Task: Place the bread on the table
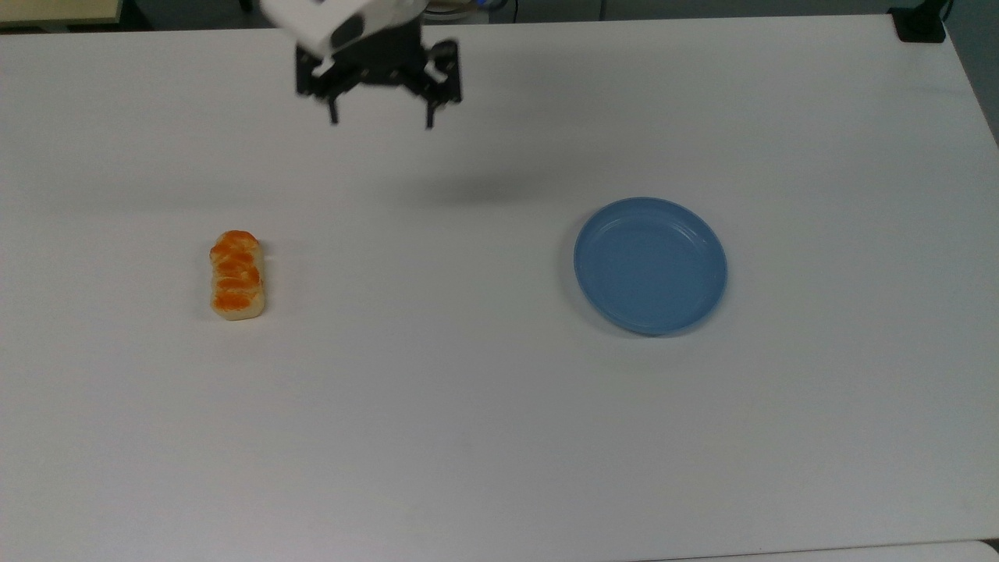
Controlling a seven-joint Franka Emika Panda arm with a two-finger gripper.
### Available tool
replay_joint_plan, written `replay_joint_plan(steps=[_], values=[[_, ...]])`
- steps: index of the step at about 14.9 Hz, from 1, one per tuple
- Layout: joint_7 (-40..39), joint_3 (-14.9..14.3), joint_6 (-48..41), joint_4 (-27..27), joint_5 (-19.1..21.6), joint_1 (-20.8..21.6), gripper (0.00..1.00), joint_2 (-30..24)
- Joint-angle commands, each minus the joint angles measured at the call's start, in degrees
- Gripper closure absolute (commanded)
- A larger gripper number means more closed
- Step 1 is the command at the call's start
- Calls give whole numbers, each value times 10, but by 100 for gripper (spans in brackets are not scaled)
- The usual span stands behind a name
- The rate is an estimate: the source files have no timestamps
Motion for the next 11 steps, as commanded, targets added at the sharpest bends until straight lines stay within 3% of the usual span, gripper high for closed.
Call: replay_joint_plan(steps=[1, 6, 11], values=[[36, -23, -42, -35, 27, 42, 0, -62], [64, -71, -59, -37, 40, 74, 0, -92], [63, -72, -62, -35, 42, 67, 0, -95]])
